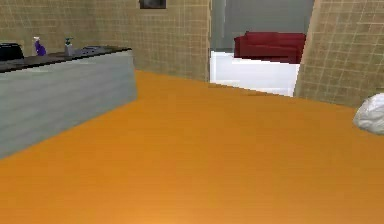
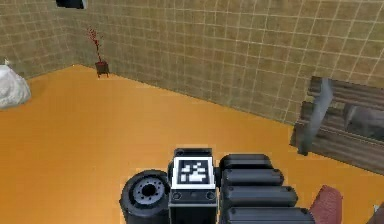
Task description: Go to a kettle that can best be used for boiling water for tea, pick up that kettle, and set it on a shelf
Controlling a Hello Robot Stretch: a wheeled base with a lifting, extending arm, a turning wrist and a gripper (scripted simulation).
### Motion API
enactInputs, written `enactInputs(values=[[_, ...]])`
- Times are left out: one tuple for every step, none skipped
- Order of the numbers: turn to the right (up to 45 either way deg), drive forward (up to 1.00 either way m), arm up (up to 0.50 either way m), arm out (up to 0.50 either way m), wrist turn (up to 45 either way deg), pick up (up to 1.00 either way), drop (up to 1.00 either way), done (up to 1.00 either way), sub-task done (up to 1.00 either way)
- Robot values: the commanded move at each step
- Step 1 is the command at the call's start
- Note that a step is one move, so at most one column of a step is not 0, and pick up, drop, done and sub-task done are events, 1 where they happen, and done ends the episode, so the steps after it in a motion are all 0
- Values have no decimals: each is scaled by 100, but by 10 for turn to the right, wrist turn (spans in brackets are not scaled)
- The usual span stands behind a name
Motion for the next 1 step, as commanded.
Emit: enactInputs(values=[[-210, 0, 0, 0, 0, 0, 0, 0, 0]])
